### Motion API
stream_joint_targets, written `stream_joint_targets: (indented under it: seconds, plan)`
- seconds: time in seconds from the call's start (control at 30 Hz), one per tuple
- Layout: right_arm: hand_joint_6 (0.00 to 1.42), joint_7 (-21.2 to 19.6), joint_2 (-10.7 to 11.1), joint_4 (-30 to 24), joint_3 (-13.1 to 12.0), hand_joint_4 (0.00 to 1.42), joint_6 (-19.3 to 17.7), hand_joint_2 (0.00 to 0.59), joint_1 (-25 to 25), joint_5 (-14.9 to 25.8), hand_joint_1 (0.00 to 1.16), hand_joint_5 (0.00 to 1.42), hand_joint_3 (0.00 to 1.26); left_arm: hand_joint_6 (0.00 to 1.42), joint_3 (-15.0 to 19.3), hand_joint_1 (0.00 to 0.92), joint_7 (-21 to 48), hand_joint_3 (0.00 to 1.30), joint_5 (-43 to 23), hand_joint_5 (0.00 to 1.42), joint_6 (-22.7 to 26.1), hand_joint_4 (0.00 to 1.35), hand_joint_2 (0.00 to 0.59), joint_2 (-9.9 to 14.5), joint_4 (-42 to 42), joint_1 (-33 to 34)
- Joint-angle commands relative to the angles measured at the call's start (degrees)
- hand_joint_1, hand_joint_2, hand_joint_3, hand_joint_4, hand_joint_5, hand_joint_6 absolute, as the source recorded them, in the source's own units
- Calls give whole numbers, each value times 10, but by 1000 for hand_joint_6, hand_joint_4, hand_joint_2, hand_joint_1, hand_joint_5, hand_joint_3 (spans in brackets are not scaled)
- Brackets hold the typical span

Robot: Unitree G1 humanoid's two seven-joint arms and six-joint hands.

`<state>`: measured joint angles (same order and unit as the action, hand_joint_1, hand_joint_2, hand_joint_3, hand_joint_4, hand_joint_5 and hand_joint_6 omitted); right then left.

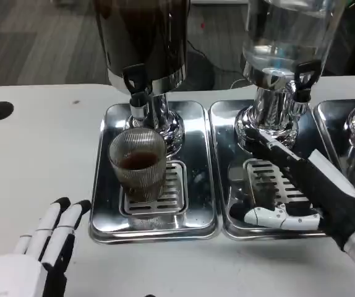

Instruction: Grasp the cup under the faucet to collect the drink, then remove the cup.

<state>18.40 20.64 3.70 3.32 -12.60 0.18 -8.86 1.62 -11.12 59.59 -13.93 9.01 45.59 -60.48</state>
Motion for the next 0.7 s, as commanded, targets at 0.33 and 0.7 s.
stream_joint_targets:
  seconds: [0.33,0.7]
  plan:
    - [8,-41,-51,24,49,101,45,81,-79,-46,728,107,86,533,30,0,-35,152,10,168,-36,24,38,-2,2,-58]
    - [8,-74,-79,46,60,120,67,90,-108,-62,726,120,97,532,41,0,-40,153,6,168,-62,30,38,-8,7,-87]
